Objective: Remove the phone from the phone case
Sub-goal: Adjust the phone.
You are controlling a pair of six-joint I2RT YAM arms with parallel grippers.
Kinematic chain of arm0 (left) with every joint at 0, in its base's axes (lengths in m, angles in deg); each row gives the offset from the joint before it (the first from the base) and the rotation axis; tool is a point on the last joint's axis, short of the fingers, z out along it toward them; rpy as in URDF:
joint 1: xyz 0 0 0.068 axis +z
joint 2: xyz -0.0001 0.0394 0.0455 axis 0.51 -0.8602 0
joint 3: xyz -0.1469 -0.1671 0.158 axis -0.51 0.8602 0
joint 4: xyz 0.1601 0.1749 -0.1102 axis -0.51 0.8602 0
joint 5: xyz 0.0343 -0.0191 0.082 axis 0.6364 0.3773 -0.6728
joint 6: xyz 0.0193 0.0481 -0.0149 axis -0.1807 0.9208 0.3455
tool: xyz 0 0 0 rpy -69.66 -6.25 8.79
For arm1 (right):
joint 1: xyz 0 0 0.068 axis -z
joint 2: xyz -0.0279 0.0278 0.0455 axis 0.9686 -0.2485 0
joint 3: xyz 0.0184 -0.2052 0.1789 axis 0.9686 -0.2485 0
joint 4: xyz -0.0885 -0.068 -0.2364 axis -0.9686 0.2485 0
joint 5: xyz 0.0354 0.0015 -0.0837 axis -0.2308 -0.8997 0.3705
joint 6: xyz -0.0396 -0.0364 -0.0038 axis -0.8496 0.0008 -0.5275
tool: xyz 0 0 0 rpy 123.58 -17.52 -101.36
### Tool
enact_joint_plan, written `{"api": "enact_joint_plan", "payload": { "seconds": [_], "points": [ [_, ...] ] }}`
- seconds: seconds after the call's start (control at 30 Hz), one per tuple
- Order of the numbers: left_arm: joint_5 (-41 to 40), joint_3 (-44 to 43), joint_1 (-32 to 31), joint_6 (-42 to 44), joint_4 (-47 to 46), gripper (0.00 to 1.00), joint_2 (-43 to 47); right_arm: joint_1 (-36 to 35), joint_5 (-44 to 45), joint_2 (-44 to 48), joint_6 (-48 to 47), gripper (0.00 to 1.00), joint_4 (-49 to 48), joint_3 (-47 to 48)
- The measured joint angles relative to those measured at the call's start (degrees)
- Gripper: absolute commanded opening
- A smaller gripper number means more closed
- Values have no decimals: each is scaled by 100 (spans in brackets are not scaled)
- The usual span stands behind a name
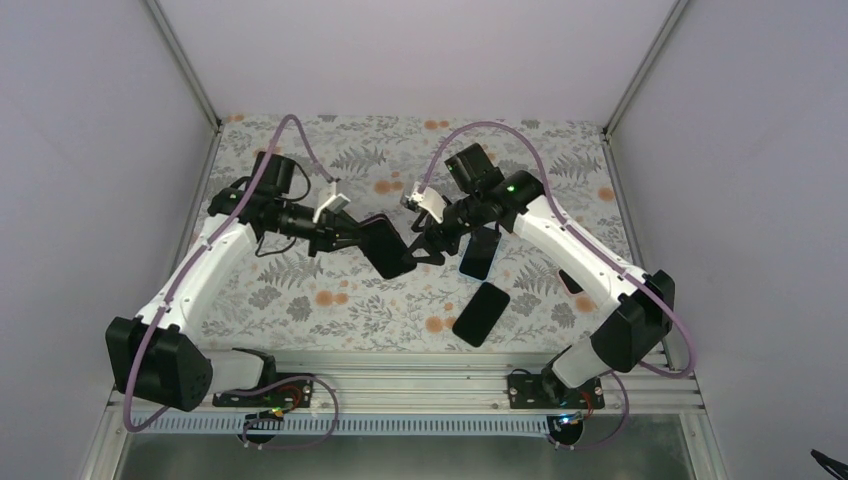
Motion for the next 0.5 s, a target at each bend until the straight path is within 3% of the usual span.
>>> {"api": "enact_joint_plan", "payload": {
  "seconds": [0.3,0.5],
  "points": [
    [-490,59,-863,264,81,3,-11,0,-98,-24,-229,56,308,-105],
    [-839,87,-1185,275,50,3,-144,-87,-208,-256,-308,46,455,-96]
  ]
}}
